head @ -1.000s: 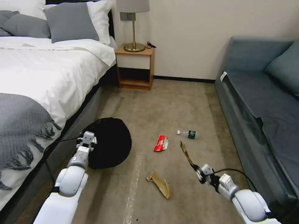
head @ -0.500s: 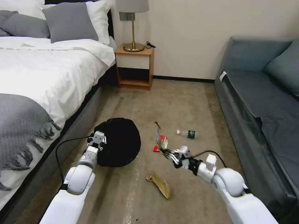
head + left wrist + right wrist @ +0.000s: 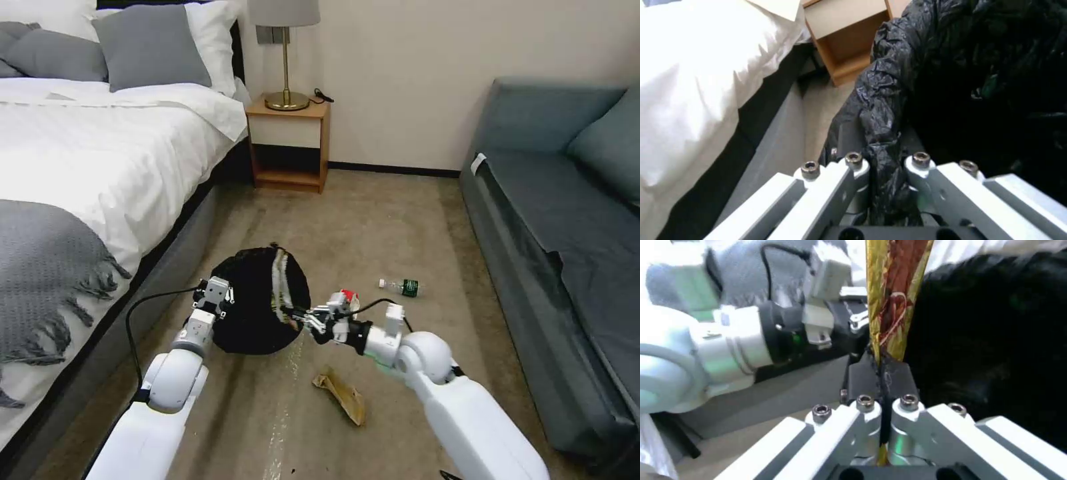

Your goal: Pick up the trash bin, then pick up the garbage on the floor and place it into the trash bin.

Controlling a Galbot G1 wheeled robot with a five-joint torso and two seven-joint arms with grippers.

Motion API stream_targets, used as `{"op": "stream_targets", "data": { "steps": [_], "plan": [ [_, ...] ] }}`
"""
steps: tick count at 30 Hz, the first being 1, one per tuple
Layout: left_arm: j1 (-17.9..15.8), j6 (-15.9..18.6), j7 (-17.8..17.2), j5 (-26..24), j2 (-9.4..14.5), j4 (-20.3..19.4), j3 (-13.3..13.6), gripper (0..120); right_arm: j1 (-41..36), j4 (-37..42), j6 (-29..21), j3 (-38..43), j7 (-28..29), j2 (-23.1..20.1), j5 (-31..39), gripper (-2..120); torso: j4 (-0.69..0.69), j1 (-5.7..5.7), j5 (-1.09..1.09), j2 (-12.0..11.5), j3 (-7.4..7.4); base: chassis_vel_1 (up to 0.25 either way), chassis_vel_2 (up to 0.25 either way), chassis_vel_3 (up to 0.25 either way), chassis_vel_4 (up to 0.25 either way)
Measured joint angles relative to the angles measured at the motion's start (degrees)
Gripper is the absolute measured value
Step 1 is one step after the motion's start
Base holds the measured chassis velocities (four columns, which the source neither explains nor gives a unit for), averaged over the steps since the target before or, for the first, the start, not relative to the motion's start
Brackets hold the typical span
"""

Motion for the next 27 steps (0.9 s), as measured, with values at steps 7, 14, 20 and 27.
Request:
{"op": "stream_targets", "data": {
  "steps": [7, 14, 20, 27],
  "plan": [
    [0.2, -0.2, 0.0, -1.3, -0.3, -0.5, 0.4, 4, 3.8, -8.9, 3.1, -1.6, 0.9, 3.0, -3.1, 0, 0.0, 0.0, 0.0, 0.0, 0.0, 0.0, 0.0, 0.0, 0.0],
    [0.8, -0.5, 0.0, -2.6, -0.5, -0.9, 0.5, 4, 5.9, -13.6, 5.5, -2.3, 5.8, 4.6, -6.3, 0, 0.0, 0.0, 0.01, 0.0, 0.0, 0.0, 0.0, 0.0, 0.0],
    [1.2, -1.0, 0.0, -2.6, -0.6, -0.9, 0.2, 4, 5.2, -13.8, 5.8, -2.6, 7.4, 4.8, -8.4, 19, -0.01, 0.0, 0.01, 0.0, 0.0, 0.0, 0.0, 0.0, 0.0],
    [1.7, -1.1, 0.0, -2.4, -0.9, -1.1, 0.4, 4, 2.9, -11.6, 5.8, -2.1, 8.3, 4.2, -9.7, 42, 0.0, 0.0, 0.01, 0.0, -0.01, 0.0, 0.0, 0.0, 0.0]
  ]
}}
